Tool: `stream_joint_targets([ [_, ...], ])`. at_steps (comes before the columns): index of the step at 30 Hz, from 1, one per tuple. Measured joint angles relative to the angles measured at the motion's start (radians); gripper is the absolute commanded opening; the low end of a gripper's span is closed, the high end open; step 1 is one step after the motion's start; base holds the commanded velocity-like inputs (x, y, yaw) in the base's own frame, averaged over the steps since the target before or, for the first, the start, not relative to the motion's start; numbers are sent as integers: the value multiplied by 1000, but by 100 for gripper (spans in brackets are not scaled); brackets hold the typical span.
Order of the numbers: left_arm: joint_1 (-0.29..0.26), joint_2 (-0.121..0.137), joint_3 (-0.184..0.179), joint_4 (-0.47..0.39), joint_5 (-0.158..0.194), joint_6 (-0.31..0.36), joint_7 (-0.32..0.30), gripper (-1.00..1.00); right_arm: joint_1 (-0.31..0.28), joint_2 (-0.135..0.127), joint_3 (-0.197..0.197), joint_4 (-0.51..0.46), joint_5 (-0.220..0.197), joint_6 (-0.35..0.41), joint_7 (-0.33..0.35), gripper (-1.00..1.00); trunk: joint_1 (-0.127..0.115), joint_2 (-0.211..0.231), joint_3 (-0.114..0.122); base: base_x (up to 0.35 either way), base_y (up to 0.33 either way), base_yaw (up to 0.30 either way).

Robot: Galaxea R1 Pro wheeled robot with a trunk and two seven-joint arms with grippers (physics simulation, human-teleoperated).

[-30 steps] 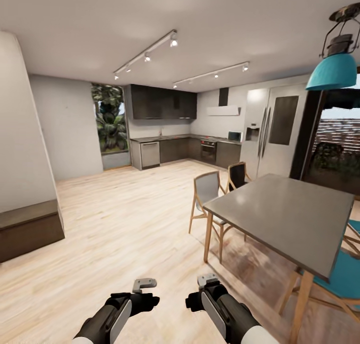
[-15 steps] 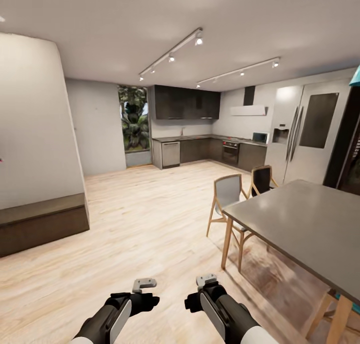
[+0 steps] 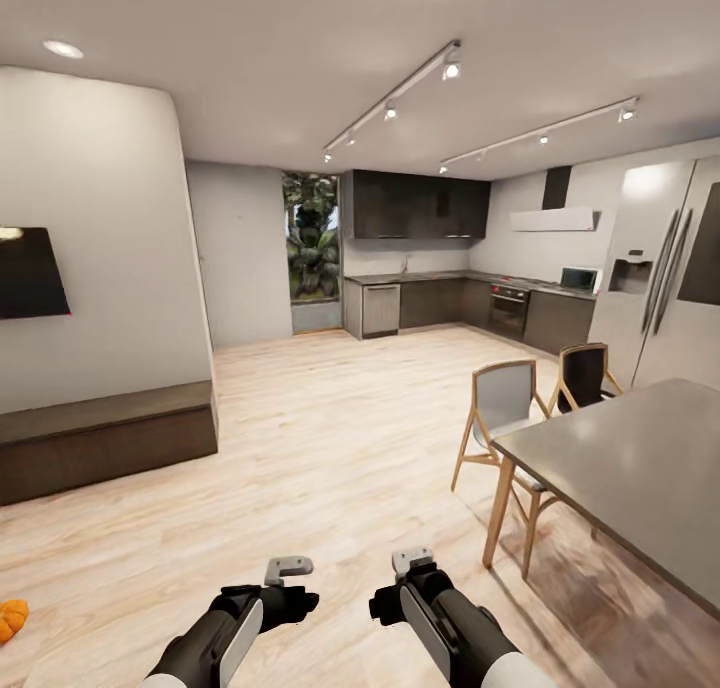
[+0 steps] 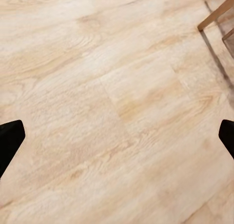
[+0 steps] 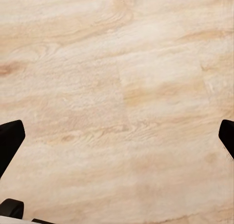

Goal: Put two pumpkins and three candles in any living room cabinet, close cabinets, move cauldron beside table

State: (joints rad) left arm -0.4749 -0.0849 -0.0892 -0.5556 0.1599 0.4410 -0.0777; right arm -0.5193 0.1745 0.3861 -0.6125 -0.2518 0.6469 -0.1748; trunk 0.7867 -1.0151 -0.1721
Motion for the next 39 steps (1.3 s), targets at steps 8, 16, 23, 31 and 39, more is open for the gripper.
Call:
stream_joint_targets([
  [8,0,0,0,3,1,0,-1,100,0,0,0,0,0,-1,0,100,0,0,0,296,-142,191],
  [16,-1,0,2,24,3,-1,-1,100,0,0,3,0,0,0,0,100,0,0,0,278,-54,282],
  [23,-2,0,2,27,3,-1,-2,100,0,0,4,0,0,0,0,100,0,0,0,276,-6,288],
  [31,-2,0,3,28,4,-1,-2,100,0,0,5,0,0,0,0,100,0,0,0,274,-1,289],
  [39,-2,0,2,28,5,-1,-2,100,0,0,4,0,0,0,0,100,0,0,0,277,-52,155],
])
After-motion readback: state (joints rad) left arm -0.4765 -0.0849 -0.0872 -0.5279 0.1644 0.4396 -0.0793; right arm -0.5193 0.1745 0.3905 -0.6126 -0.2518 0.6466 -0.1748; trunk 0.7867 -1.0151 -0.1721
